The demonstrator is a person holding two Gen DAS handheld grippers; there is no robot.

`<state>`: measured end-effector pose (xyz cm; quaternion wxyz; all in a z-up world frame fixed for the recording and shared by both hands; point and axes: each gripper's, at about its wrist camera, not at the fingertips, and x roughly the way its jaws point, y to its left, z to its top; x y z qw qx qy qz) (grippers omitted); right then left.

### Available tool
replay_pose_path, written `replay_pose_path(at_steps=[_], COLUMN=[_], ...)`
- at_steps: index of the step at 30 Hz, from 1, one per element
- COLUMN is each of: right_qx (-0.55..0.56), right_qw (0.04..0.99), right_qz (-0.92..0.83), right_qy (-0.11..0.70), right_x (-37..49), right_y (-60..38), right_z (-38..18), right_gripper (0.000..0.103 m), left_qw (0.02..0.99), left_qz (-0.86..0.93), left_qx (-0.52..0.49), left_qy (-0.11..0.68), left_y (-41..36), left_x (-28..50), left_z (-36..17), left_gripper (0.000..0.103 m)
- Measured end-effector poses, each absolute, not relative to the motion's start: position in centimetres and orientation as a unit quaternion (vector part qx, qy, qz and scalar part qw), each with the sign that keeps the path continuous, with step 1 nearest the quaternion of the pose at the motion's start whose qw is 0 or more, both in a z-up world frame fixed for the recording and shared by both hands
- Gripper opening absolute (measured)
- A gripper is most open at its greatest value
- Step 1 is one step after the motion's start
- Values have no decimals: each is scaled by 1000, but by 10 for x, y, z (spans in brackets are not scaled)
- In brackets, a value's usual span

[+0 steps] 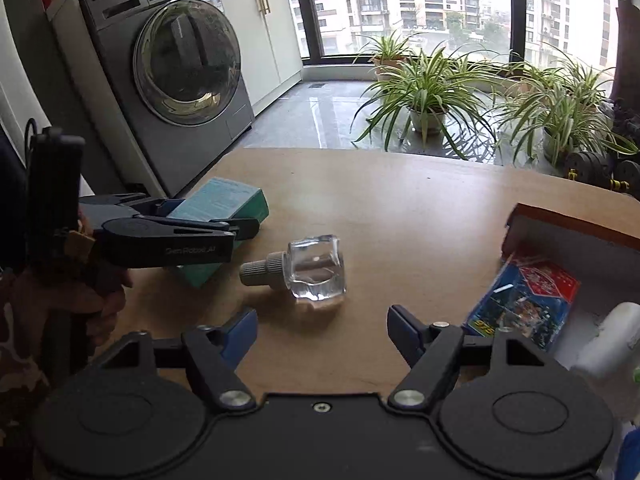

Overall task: Organize rigid objects
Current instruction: 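Grasp teal adhesive bandage box with left tool while right tool grasps glass bottle, then carry teal box and glass bottle over the tray with both tools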

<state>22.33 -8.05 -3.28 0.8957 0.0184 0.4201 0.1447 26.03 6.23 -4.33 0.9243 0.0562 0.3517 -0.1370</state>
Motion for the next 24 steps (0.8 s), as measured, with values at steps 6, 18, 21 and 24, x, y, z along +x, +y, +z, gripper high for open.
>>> replay_pose_path(at_steps=[6,18,21,24], right_qx=[12,-12,-3,-7], right_qw=[889,896,902,911], right_qz=[154,114,102,96], right_qy=[432,428,420,401], right_x=[254,258,243,217], right_y=[-62,-46,-54,-61], right_z=[-47,-53,-41,-20], right_gripper=[98,92,92,92], left_qw=[932,939,942,944], left_qz=[-103,-74,-66,-64], left_qx=[29,1,-2,-4], left_qy=[347,335,329,325], left_y=[78,70,66,59], left_x=[227,213,207,196], left_z=[-11,-9,-5,0], left_gripper=[72,72,72,72])
